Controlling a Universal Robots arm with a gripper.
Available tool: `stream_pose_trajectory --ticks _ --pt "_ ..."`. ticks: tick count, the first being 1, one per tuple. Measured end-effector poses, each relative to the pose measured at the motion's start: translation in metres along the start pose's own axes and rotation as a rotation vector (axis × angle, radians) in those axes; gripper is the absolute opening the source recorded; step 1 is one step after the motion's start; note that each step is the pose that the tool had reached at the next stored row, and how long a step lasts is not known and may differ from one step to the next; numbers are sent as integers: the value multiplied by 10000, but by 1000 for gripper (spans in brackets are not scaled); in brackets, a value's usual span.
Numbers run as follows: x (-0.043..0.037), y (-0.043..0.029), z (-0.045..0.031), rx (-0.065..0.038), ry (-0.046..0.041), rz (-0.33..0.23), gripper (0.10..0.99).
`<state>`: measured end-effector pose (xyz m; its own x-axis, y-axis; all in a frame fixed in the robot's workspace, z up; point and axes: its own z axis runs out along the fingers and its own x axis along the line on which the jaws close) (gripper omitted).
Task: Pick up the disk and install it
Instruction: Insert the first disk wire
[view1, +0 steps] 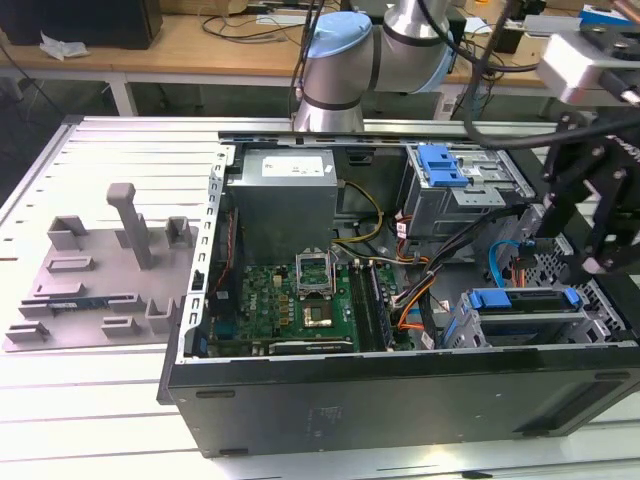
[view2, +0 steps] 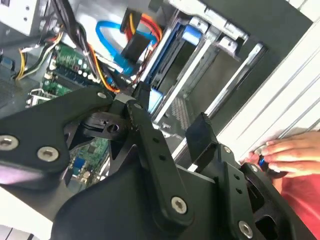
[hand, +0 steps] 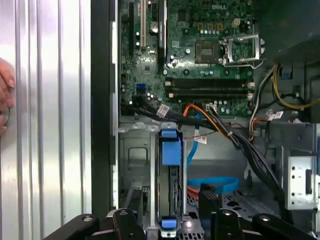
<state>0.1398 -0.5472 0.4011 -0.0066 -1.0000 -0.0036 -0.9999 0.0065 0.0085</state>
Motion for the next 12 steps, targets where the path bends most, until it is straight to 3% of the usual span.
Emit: stream_pose_trajectory --ticks 1,2,3,6,9,11,12 --pt "-34 0 1 13 228 6 565" --pt "-58 0 4 54 362 12 565" --pt "-70 0 7 93 408 18 565" --pt "-84 3 14 284 420 104 565" --pt "-101 3 19 551 419 269 565" --pt "-101 6 27 598 470 348 565" --pt "-102 11 33 615 560 374 565"
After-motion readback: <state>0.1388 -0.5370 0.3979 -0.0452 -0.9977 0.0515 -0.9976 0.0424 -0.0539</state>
